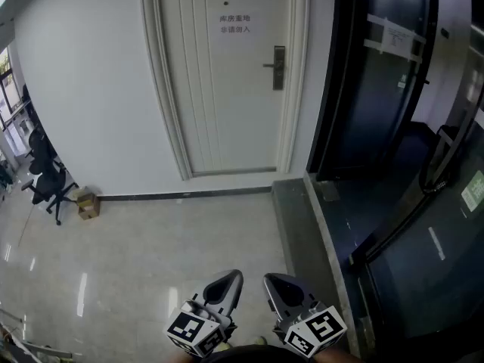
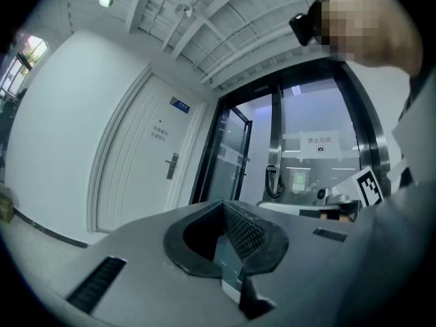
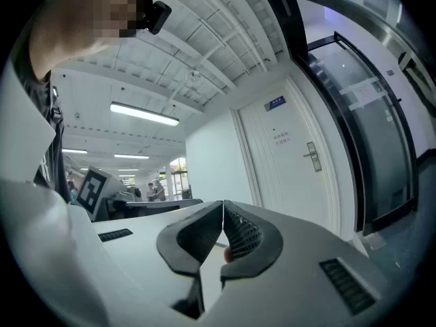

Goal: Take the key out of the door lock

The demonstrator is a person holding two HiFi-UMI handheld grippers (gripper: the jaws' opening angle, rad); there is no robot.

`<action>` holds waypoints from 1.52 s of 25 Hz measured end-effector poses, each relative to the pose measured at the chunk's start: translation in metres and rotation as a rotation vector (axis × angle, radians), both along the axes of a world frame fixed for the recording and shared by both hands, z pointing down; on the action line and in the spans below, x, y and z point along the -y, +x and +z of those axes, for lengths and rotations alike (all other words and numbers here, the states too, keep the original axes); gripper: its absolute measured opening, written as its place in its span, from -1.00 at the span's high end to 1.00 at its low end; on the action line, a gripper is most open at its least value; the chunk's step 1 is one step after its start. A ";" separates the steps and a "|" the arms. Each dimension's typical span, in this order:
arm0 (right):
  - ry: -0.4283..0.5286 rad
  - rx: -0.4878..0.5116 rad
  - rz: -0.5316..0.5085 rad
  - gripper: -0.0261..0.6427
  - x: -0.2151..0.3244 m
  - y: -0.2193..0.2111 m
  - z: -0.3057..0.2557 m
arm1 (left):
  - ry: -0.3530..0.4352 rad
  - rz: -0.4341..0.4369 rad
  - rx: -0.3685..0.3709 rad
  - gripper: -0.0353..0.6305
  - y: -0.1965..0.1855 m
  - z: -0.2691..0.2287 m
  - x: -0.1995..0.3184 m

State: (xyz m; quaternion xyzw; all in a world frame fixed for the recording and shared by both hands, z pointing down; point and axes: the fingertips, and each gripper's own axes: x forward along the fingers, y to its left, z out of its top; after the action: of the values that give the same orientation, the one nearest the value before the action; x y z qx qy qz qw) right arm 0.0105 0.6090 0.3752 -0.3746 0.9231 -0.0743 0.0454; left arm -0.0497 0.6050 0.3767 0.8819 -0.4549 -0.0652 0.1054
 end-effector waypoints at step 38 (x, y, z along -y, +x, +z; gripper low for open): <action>0.028 -0.037 0.201 0.88 0.315 0.016 -0.006 | 0.032 0.143 0.010 0.88 0.003 -0.007 0.328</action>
State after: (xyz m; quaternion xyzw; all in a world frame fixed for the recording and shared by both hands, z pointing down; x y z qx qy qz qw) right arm 0.0261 0.2941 0.3695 -0.4662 0.8823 -0.0496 0.0407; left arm -0.0465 0.2771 0.3697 0.9140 -0.3902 -0.0604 0.0932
